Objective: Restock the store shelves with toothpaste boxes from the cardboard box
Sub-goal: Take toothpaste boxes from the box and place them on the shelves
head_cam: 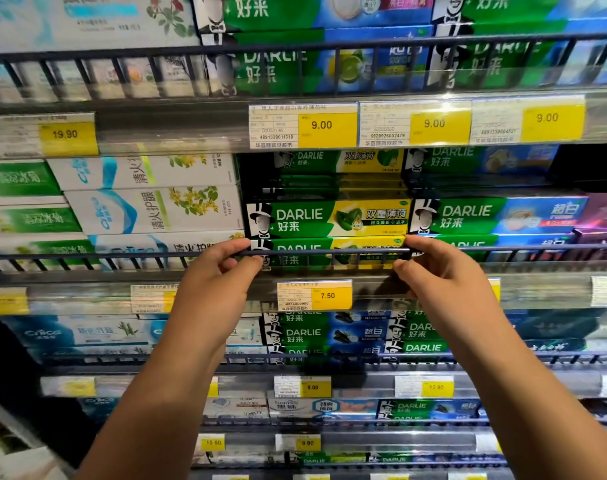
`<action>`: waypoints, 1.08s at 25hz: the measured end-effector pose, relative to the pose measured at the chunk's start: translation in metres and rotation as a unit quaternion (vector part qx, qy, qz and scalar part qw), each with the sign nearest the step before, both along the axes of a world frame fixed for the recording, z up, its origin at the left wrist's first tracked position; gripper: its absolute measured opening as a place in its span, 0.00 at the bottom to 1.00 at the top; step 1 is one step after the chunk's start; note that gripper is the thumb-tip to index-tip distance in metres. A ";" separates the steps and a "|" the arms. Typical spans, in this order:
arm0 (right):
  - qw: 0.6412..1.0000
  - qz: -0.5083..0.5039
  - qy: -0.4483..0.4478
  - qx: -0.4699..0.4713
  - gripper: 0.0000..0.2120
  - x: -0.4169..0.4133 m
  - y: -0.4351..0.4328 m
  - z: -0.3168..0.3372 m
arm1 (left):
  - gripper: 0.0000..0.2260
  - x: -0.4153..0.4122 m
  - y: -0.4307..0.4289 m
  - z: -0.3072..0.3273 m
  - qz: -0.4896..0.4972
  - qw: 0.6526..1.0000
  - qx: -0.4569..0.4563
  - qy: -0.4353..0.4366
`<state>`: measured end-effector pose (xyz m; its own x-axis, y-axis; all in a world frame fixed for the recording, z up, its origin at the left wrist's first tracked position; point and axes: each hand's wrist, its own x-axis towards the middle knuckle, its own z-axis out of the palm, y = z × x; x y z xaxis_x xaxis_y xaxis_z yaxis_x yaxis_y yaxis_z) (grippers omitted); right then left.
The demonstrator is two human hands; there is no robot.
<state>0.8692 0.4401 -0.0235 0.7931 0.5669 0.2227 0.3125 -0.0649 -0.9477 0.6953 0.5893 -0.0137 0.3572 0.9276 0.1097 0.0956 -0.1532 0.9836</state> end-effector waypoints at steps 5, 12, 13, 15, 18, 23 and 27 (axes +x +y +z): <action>0.999 -0.005 -0.029 0.012 0.21 -0.005 -0.003 0.003 | 0.19 -0.001 -0.006 0.006 -0.003 1.000 0.028 -0.005; 0.998 0.022 0.042 0.047 0.21 -0.003 0.004 0.005 | 0.19 0.003 -0.011 0.012 -0.029 0.999 -0.002 -0.024; 0.996 0.025 0.060 0.061 0.19 -0.002 0.005 0.006 | 0.19 0.003 -0.010 0.012 -0.030 0.999 -0.005 -0.026; 0.994 0.027 0.079 0.074 0.17 -0.001 0.005 0.007 | 0.19 0.004 -0.008 0.012 -0.031 0.999 -0.013 -0.031; 0.992 0.028 0.091 0.085 0.15 0.002 0.006 0.006 | 0.19 0.004 -0.006 0.010 -0.032 0.999 -0.019 -0.034; 0.993 0.038 0.078 0.083 0.14 0.003 0.002 0.000 | 0.18 0.002 -0.004 0.006 -0.028 0.998 -0.022 -0.043; 0.993 0.036 0.078 0.078 0.15 0.002 0.005 -0.001 | 0.19 0.004 -0.005 0.003 -0.042 0.998 -0.013 -0.041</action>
<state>0.8715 0.4451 -0.0245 0.7838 0.5911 0.1904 0.1604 0.1035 -0.9816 0.6988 0.5845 -0.0109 0.4251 0.8975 0.1173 0.0029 -0.1309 0.9914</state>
